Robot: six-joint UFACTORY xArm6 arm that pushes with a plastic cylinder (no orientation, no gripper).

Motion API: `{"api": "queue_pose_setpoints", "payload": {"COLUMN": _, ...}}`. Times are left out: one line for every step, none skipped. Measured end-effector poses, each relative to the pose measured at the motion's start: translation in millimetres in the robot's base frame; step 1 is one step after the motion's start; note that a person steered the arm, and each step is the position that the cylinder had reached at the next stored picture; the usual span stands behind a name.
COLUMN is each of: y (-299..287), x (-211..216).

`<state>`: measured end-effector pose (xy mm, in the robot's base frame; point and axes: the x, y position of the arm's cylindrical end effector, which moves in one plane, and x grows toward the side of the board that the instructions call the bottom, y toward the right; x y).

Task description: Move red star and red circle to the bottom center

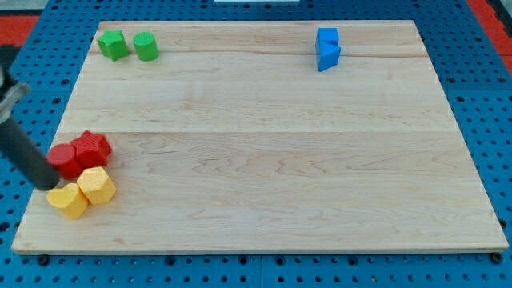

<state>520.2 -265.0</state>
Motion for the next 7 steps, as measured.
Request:
{"api": "queue_pose_setpoints", "payload": {"y": 17, "x": -21}}
{"api": "queue_pose_setpoints", "payload": {"y": 19, "x": -29}}
{"api": "queue_pose_setpoints", "payload": {"y": -31, "x": -29}}
{"api": "queue_pose_setpoints", "payload": {"y": -38, "x": -60}}
{"api": "queue_pose_setpoints", "payload": {"y": -24, "x": -65}}
{"api": "queue_pose_setpoints", "payload": {"y": 28, "x": -64}}
{"api": "queue_pose_setpoints", "payload": {"y": 79, "x": -64}}
